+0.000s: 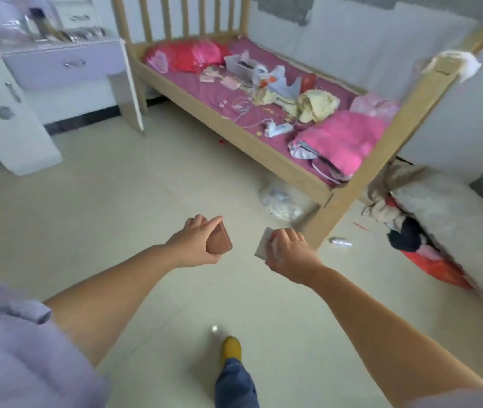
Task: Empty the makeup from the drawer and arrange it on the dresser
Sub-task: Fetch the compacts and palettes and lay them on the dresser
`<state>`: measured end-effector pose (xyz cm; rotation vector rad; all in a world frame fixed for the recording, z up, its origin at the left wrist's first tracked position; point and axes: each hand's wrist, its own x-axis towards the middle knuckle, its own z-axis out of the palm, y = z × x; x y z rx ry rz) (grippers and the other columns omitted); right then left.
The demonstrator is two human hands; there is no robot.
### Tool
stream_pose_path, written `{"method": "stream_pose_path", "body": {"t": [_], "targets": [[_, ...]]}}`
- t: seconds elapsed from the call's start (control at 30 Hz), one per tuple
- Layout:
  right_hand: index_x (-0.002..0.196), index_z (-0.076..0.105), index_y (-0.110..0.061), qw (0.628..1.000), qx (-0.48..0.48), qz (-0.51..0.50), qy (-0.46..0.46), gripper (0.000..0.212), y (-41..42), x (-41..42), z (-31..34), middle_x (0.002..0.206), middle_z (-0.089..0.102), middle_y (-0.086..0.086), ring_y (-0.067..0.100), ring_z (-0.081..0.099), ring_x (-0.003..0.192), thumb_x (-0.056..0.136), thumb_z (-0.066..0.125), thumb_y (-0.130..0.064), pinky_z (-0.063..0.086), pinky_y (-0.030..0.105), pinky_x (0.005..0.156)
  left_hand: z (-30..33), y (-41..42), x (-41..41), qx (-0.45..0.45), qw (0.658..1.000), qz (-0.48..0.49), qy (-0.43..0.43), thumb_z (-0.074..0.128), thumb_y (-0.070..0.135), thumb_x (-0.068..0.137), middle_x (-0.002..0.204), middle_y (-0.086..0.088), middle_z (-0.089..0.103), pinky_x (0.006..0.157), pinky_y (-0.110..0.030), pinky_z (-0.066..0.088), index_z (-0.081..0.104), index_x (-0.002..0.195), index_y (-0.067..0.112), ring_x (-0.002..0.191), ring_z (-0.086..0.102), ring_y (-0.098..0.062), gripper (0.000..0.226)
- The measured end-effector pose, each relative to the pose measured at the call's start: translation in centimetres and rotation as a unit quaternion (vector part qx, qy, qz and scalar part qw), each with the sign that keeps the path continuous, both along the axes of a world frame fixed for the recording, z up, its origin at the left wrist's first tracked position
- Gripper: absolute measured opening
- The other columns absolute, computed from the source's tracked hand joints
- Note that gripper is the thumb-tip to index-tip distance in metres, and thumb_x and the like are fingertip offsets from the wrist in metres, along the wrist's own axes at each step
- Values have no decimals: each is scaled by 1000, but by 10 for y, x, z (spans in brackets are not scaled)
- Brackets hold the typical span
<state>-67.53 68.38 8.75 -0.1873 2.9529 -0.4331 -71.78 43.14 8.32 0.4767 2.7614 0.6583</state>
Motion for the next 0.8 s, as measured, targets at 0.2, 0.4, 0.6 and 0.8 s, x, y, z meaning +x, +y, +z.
{"method": "stream_pose_path", "body": {"t": [0.2, 0.4, 0.6, 0.8], "targets": [[120, 44, -18, 993, 7, 119, 1, 50, -98, -150, -1, 126, 47, 3, 25, 42, 117, 77, 63, -37, 41, 34, 95, 0, -108, -84, -6, 990, 141, 13, 65, 42, 74, 129, 0, 31, 89, -34, 44, 11, 147, 32, 122, 27, -19, 91], [121, 45, -16, 962, 12, 272, -6, 49, -234, -280, 10, 126, 46, 4, 26, 42, 116, 80, 64, -33, 44, 35, 91, -1, -217, -134, -1, 963, 270, 15, 67, 42, 75, 134, -3, 31, 94, -37, 42, 13, 146, 29, 125, 28, -21, 90], [127, 43, -15, 925, -7, 380, -2, 54, -415, -363, 1, 130, 45, 5, 26, 41, 118, 81, 64, -32, 42, 35, 93, -13, -364, -165, -7, 927, 376, -3, 68, 40, 75, 133, -3, 32, 92, -37, 46, 18, 144, 27, 121, 31, -20, 86], [124, 44, -16, 923, -33, 382, -9, 51, -585, -434, -2, 128, 47, 4, 25, 42, 117, 80, 63, -32, 43, 36, 93, 1, -524, -237, -37, 921, 389, 5, 69, 40, 75, 135, -3, 31, 92, -37, 46, 21, 143, 20, 121, 32, -20, 86]]}}
